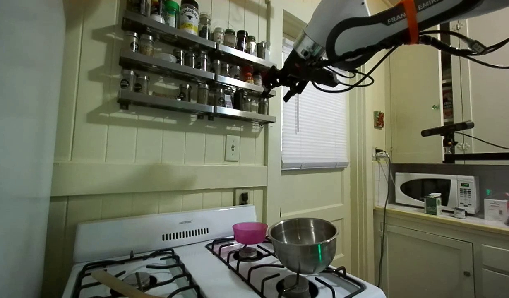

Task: Put the shaker on the bottom shelf

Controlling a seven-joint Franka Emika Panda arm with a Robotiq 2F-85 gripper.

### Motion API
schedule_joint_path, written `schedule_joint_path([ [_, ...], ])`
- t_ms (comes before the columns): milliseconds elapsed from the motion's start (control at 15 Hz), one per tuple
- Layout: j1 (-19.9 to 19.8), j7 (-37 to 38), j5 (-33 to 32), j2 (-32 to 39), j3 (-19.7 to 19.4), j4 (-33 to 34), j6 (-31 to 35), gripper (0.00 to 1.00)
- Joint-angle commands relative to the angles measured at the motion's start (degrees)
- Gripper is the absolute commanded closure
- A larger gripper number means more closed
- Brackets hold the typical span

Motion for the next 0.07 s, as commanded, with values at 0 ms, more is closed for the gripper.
schedule_joint_path([
  [0,-11.1,-5.3,8.2,1.4,8.7,-0.9,2.8,0.0],
])
